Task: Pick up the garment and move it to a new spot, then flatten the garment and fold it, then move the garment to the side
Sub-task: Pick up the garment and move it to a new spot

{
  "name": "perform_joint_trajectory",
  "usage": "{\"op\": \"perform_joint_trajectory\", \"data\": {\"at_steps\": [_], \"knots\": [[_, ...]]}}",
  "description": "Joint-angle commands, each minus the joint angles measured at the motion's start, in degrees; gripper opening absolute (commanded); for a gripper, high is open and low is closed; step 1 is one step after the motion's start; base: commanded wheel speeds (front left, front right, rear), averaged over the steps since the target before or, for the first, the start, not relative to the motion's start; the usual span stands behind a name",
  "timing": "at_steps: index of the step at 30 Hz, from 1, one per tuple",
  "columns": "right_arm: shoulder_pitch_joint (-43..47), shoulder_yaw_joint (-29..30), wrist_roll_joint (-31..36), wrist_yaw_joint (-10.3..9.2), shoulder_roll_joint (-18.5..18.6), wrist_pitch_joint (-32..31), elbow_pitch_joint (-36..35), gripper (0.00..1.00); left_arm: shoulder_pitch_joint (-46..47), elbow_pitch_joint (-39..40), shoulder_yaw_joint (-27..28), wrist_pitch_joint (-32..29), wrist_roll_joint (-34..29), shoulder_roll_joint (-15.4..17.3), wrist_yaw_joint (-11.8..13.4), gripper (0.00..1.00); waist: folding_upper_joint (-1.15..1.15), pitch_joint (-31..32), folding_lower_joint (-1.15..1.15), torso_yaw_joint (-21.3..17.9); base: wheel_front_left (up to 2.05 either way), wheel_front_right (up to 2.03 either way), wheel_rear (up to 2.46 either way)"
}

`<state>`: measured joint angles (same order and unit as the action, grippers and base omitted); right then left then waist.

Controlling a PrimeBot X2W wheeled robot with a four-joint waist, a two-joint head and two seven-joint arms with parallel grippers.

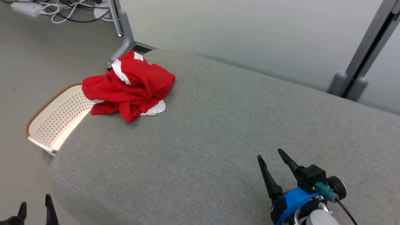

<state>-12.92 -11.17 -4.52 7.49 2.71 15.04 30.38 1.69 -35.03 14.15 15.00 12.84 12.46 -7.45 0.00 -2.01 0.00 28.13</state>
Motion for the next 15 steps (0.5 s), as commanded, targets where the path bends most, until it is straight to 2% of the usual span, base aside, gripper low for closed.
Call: {"op": "perform_joint_trajectory", "data": {"at_steps": [1, 6, 10, 15], "knots": [[-0.98, -0.44, 0.52, 0.01, 0.32, 0.22, 0.24, 1.00, 1.51, -0.12, 0.35, 0.27, -0.19, 0.07, -0.07, 1.00, 0.00, -0.55, 0.00, -0.11, 0.00, 0.00, 0.00], [-2.69, -1.58, 1.44, 0.01, 0.34, 0.22, 0.54, 1.00, 4.72, -1.81, -0.55, 0.26, 2.17, 0.78, -0.07, 1.00, 0.00, -3.20, 0.00, -2.01, 0.00, 0.00, 0.00], [-4.24, -2.22, 3.25, 0.01, 0.34, 0.22, 0.79, 1.00, 9.98, -3.23, -3.47, 0.26, 8.66, 2.38, -0.07, 1.00, 0.00, -6.34, 0.00, -4.06, 0.00, 0.00, 0.00], [-6.59, -3.01, 5.53, 0.01, 0.31, 0.22, 1.18, 1.00, 17.48, -3.97, -9.79, 0.27, 16.87, 9.18, -0.01, 1.00, 0.00, -10.89, 0.00, -7.12, 0.00, 0.00, 0.00]]}}
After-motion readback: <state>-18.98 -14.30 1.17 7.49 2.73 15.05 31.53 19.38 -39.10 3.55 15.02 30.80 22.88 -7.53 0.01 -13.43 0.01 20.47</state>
